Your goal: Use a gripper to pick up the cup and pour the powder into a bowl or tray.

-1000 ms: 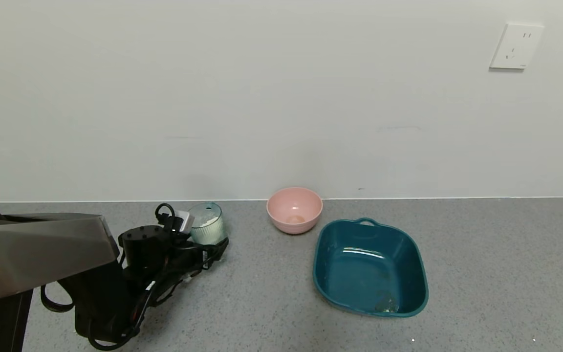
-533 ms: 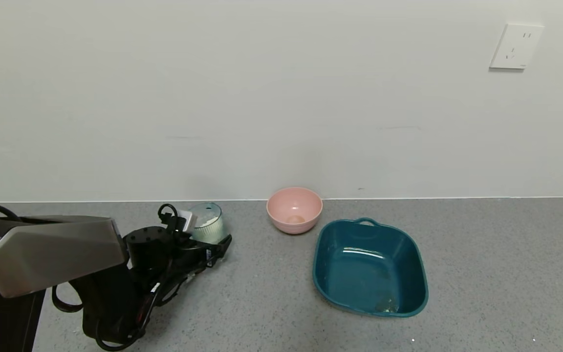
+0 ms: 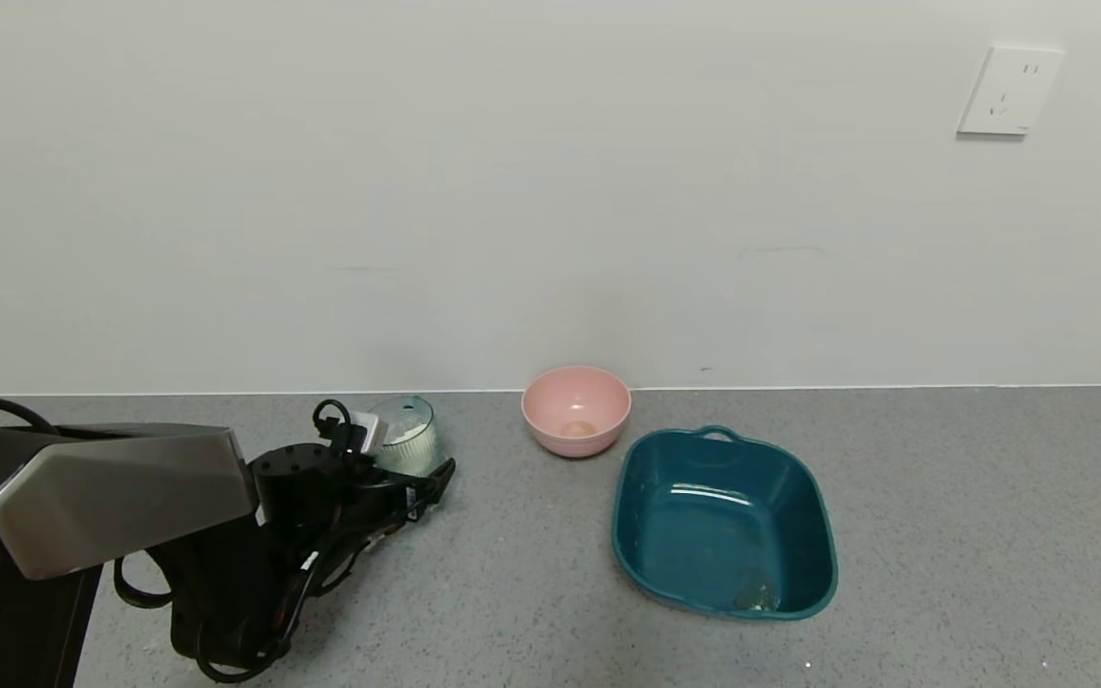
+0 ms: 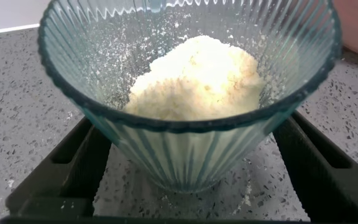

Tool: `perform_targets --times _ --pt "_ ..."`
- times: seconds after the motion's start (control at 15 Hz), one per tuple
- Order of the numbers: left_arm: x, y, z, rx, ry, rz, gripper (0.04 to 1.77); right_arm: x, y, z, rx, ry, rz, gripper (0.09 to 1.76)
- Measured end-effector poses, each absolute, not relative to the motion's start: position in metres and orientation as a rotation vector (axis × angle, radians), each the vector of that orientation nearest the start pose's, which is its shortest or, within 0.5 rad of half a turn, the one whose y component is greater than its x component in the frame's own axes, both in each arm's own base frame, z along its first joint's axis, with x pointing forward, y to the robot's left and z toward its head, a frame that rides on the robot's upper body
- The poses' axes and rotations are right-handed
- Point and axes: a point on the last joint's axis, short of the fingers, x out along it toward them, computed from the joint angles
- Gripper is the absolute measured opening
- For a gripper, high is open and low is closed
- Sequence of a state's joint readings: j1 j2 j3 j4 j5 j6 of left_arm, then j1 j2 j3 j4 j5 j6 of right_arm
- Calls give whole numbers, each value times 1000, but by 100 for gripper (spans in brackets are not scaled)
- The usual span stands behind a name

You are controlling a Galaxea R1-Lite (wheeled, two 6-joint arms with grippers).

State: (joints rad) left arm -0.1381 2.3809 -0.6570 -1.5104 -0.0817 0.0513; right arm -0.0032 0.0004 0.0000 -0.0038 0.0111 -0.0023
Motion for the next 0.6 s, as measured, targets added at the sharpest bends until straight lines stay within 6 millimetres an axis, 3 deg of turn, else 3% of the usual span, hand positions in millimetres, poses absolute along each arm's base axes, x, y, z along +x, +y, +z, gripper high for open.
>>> perform_targets --times 0.33,0.47,0.6 --pt "363 -52 0 54 199 -226 172 -23 0 76 -3 -4 8 171" --pt "363 -52 0 54 198 -226 138 -23 0 76 -3 -4 9 171" --pt "363 -52 0 54 198 -227 129 -23 0 76 -3 -4 8 171"
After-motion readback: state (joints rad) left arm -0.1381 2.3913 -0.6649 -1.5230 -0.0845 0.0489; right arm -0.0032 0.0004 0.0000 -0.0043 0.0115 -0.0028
